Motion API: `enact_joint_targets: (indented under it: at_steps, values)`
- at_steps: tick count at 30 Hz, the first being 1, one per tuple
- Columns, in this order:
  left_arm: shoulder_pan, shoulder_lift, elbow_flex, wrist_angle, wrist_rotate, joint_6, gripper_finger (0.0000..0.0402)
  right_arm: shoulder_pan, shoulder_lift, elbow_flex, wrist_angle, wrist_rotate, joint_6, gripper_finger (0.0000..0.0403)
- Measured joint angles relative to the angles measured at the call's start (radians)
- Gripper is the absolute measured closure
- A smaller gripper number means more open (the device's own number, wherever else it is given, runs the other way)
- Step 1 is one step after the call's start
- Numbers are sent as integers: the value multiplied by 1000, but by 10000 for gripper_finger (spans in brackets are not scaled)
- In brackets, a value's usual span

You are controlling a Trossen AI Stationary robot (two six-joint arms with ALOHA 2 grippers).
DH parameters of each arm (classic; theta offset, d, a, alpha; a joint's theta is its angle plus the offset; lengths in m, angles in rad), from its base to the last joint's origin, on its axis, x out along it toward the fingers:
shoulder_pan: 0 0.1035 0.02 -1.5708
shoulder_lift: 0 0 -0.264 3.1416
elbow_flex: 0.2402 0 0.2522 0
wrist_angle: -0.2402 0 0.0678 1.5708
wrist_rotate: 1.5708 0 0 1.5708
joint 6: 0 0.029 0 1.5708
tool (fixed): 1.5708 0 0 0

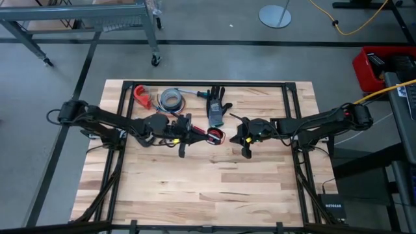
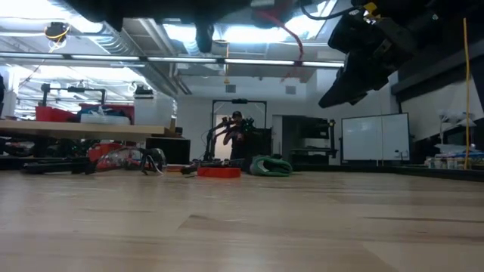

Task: Coil cords
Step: Uncoil the orange wire from the black spool

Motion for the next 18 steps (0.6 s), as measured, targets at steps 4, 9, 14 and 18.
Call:
enact_joint_targets:
  at_steps: [4,9,14,18]
  values:
    - [0,-73,0,-95,-6,28,401,0,0,0,0,3,34,294]
    - [0,-131,0,-179,-10,27,401,0,0,0,2,52,79,202]
    - [0,-133,0,-223,-10,15,401,0,0,0,110,44,79,141]
    - [0,-133,0,-234,-10,-4,401,0,0,0,246,9,26,128]
